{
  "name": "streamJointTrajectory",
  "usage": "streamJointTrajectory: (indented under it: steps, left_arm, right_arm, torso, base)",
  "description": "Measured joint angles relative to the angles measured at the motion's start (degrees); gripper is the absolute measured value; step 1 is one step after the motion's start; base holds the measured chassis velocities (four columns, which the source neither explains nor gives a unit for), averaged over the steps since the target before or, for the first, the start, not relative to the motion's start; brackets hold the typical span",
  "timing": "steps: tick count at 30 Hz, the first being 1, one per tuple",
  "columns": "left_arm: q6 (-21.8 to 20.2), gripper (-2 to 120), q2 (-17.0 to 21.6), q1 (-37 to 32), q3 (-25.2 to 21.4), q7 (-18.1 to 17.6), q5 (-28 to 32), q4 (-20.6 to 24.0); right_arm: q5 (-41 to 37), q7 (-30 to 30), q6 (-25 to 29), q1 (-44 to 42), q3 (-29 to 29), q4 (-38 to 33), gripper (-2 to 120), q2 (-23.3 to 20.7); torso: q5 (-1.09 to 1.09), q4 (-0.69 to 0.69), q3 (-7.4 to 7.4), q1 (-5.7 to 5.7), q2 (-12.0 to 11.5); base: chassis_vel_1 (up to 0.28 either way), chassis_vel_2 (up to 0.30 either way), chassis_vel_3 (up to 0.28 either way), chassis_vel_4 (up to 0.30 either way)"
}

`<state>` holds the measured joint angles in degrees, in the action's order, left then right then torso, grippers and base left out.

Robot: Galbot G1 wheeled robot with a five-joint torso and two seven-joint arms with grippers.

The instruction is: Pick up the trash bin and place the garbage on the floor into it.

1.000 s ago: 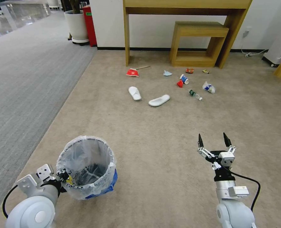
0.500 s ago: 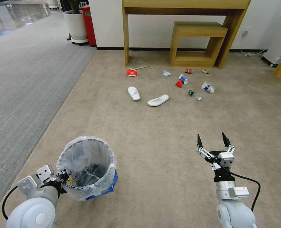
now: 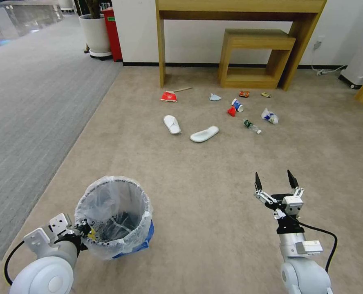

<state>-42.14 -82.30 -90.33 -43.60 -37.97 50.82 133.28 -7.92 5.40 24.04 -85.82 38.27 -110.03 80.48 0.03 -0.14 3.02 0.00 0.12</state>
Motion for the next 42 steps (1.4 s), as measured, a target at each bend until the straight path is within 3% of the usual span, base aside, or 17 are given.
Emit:
streamJointTrajectory:
  steps: [24, 42]
  left_arm:
    - [0.0, 1, 0.5, 0.2, 0.4, 0.2, -0.2, -0.1]
    - [0.0, 1, 0.6, 0.1, 0.3, 0.4, -0.1, -0.1]
  right_arm:
    - [-0.1, -0.3, 0.4, 0.0, -0.3, 0.3, 100, 0.1]
    - [0.3, -0.2, 1.4, -0.3, -0.3, 0.0, 100, 0.5]
  torso:
    - [0.04, 0.0, 0.0, 0.0, 0.0]
    - [0.01, -0.01, 0.01, 0.01, 0.0]
  base:
    - [-0.323, 0.346, 0.314, -0.349]
    - [-0.162, 0.33, 0.155, -0.324]
